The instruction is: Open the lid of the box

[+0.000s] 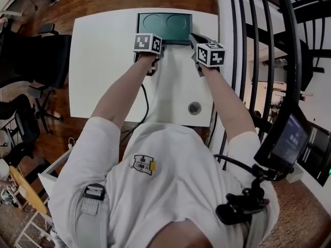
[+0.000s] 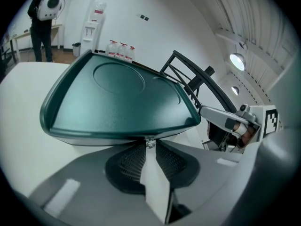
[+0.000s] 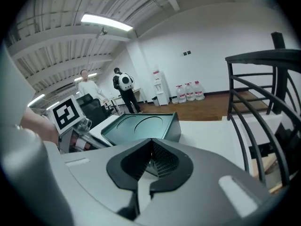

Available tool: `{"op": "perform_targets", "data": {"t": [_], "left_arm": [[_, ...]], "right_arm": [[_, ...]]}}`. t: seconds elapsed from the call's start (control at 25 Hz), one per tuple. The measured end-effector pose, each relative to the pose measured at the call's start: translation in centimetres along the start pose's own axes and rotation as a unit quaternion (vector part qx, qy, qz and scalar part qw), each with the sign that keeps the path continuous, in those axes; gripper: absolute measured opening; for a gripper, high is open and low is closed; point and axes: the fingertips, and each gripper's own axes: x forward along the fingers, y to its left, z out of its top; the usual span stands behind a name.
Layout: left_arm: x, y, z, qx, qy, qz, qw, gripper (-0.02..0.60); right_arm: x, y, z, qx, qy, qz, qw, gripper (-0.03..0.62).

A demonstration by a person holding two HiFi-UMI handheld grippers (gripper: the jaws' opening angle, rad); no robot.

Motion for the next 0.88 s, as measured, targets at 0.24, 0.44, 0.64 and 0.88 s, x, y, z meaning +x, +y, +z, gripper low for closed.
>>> {"op": "perform_targets", "data": {"t": [0.24, 0.44, 0.64, 0.88], "left_arm": [[-0.1, 0.1, 0.0, 0.0, -0.001, 0.0, 1.0, 0.066], [-0.1, 0.1, -0.1, 0.0, -0.003, -0.003, 1.0, 0.066], [-0.3, -0.1, -0.2, 0.002, -0.005, -0.006, 1.0, 0.064], [-0.5, -0.3, -1.1, 0.008, -0.005, -0.009, 0.9999, 0.063]], "right_arm": [[0.5, -2.1, 0.8, -0.013, 0.004, -0.053, 0.999, 0.016], [0.6, -2.3, 0.7, -0.007, 0.024, -0.048, 0.999, 0.029], [0.4, -2.6, 0.7, 0.029, 0.025, -0.042, 0.998, 0.037], [0.7, -2.5, 0.7, 0.021, 0.031, -0.04, 0.999, 0.046]]}}
